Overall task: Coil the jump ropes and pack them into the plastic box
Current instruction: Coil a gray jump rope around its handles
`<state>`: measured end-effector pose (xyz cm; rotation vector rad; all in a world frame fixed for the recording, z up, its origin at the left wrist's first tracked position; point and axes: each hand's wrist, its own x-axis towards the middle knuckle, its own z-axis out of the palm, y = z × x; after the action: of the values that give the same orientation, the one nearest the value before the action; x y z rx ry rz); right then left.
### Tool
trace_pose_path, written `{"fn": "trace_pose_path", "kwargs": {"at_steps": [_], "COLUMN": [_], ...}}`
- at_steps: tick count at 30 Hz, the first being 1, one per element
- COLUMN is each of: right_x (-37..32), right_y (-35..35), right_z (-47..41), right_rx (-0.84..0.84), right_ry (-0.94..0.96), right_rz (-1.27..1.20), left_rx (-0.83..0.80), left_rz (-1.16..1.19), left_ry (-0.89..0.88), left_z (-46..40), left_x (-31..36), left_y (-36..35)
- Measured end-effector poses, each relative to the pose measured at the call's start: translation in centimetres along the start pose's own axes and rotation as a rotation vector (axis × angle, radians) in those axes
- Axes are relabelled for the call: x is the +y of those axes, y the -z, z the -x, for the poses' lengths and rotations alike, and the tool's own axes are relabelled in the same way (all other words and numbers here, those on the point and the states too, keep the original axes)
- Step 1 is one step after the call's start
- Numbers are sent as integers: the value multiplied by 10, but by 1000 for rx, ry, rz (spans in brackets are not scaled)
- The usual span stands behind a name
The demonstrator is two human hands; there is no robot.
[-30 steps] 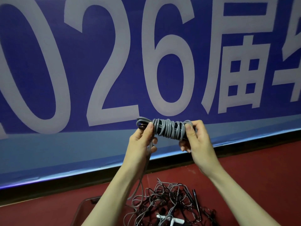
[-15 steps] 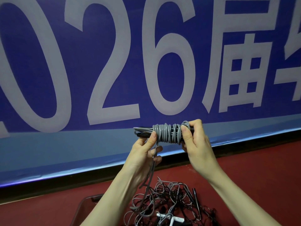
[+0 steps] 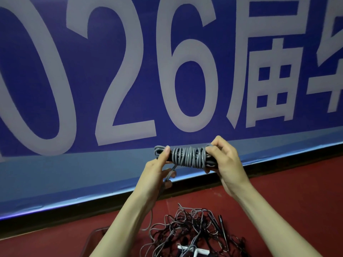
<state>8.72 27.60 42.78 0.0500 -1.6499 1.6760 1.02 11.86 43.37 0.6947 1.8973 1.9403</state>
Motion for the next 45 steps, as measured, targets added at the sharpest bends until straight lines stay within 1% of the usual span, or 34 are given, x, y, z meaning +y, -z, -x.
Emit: {"fn": "trace_pose_path", "kwargs": {"at_steps": [3, 5, 8, 10, 13, 17, 19, 24, 29, 34, 40, 45], "right_x": [4, 7, 5, 2, 1, 5, 7, 5, 2, 6, 3, 6], "right_y": [2, 3, 6, 7, 5, 1, -2, -6, -3, -5, -4, -8], "right_z": [-1, -1, 0, 0, 0, 3, 4, 6, 10, 8, 9, 16], "right_rx": [-4, -33, -130, -183, -138, -126, -118, -88, -190, -135, -105, -179], "right_ry": [-85, -181, -344, -400, -449, -403, -377, -323, -339, -343, -304, -373], "right_rz": [-81, -227, -407, -472, -510, -332, -289, -305, -276, -260, -236, -330], "left_rx": [-26, -33, -40, -59, -56, -81, -93, -104, -101, -129, -113, -61], "left_rz": [-4, -10, -80, -126, -183, -232, -250, -277, -272, -290, -252, -225], "left_ry": [-7, -34, -124, -199, -267, -284, -288, -308, -308, -285, -224, -216], "left_z": [1, 0, -1, -3, 0, 3, 5, 8, 9, 8, 8, 6], "left_x": [-8, -10, -10, -8, -3, -3, -1, 6, 10, 10, 5, 7], "left_y": [-3, -1, 4, 6, 7, 8, 10, 10, 13, 14, 13, 13]}}
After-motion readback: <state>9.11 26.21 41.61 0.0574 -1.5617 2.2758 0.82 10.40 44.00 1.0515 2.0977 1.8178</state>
